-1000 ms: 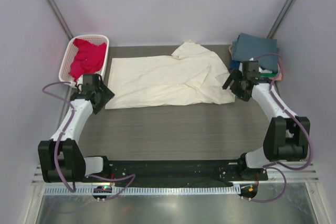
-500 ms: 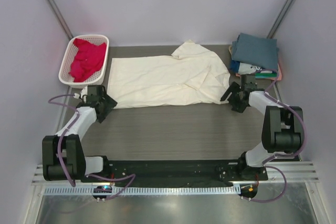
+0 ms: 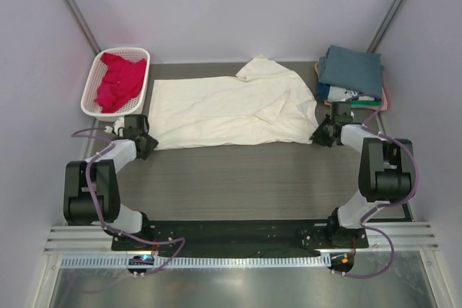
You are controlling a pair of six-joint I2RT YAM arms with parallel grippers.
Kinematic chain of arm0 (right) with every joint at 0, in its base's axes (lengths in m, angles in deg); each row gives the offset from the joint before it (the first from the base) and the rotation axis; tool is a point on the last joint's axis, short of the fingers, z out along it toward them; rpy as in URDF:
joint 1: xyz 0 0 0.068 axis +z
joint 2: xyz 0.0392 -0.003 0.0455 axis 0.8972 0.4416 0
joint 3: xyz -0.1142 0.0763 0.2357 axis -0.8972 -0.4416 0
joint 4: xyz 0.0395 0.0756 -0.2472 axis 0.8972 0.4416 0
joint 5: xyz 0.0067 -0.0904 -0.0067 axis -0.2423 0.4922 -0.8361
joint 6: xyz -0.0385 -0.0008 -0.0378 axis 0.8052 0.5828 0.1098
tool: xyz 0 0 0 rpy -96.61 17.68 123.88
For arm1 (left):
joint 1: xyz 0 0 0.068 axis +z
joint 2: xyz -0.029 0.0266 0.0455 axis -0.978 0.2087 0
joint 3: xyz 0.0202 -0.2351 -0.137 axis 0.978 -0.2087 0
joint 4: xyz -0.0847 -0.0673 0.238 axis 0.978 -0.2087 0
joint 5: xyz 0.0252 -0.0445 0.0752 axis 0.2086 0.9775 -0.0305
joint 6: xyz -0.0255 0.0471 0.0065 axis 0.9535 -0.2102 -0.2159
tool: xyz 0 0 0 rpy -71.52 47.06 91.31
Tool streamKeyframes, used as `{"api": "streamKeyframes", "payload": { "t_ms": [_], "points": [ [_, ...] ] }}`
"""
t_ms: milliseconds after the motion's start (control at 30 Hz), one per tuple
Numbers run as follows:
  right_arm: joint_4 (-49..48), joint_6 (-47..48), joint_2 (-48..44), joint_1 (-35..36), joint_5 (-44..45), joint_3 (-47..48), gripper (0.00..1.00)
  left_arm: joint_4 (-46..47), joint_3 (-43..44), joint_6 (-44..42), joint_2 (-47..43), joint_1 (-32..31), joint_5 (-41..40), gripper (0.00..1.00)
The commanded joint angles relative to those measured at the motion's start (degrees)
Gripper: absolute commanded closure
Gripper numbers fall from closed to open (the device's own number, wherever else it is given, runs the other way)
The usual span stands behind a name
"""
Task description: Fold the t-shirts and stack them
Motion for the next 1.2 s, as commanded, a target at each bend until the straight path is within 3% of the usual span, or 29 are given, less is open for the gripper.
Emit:
{"api": "streamKeyframes", "payload": {
  "t_ms": [0, 33, 67, 200, 300, 367, 500, 833, 1000, 1167],
  "points": [
    [-2.57, 0.01, 0.7, -0.18, 0.85, -1.16, 0.92, 4.57, 1.01, -0.98, 5.03, 0.25, 0.13, 0.65],
    [-2.75, -0.07, 0.88, -0.1, -0.11, -1.08, 0.99, 5.19, 2.49, -1.16, 5.91, 0.33, 0.48, 0.92],
    [-2.83, -0.07, 0.97, -0.1, -0.73, -0.99, 0.99, 5.37, 3.46, -1.42, 6.62, 0.33, 1.53, 1.0],
    [0.67, -1.22, 0.7, -0.1, -1.27, 3.65, 0.99, 3.0, 9.78, 0.41, 7.6, 0.33, 5.05, 1.0],
    [6.45, -1.48, 0.7, -0.01, -5.03, 14.97, 0.99, -2.35, 19.0, 1.56, 6.89, 0.42, 7.5, 1.0],
    [9.89, -0.69, -1.13, 0.08, -4.62, 23.69, 0.99, -6.92, 24.88, 1.13, 4.18, 0.42, 7.78, 1.0],
    [14.03, 0.28, -9.74, -0.36, -1.09, 26.79, 0.99, -14.21, 26.94, 0.16, -4.25, 0.59, 6.46, 1.0],
    [16.32, -3.32, -26.88, -3.16, -0.56, -5.16, 0.99, -22.12, 4.21, -0.81, -25.88, 3.4, 5.76, 1.0],
    [19.84, -3.5, -37.24, -10.54, -3.19, -14.59, 0.99, -28.62, -2.06, -1.95, -36.51, 7.53, 6.63, 1.0],
    [24.75, -7.52, -43.85, -12.31, -4.43, -15.84, 0.94, -34.35, -1.36, 1.64, -41.97, 7.8, 4.71, 1.0]
  ]
}}
